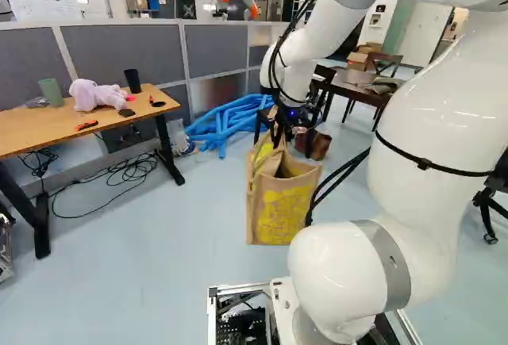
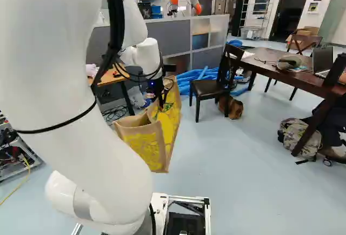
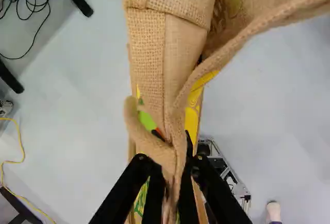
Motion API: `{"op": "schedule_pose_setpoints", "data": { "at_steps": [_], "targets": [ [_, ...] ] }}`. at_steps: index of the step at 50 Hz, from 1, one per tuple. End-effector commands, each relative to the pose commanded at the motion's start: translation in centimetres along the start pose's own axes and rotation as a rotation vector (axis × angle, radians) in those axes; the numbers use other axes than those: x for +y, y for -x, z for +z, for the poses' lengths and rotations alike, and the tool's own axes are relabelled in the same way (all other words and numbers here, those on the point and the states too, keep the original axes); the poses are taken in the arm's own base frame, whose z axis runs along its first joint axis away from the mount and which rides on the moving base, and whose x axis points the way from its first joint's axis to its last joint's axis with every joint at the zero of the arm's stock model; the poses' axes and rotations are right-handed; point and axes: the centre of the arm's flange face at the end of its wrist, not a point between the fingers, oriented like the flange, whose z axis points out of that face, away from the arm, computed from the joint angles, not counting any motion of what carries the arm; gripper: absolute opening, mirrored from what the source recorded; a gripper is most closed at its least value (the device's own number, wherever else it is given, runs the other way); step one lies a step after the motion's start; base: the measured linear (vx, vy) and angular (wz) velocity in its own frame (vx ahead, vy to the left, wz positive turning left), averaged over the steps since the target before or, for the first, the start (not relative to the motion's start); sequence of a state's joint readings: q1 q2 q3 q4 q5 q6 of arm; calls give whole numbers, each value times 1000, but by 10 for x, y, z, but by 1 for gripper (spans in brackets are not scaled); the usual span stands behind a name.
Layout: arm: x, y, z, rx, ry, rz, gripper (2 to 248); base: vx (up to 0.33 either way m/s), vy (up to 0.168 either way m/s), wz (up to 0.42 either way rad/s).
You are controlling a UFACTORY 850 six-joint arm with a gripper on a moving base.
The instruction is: Pick up the bag on the ground and place it on the table
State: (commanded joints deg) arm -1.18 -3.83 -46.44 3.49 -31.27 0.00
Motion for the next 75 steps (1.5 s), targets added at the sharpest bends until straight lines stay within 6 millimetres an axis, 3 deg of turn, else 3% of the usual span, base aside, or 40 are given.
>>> {"op": "schedule_pose_setpoints", "data": {
  "at_steps": [53,75],
  "targets": [
    [1,-17,-71,35,-6,5,28,0,0,0],
    [1,-20,-74,37,-7,4,28,0,0,-2]
  ]
}}
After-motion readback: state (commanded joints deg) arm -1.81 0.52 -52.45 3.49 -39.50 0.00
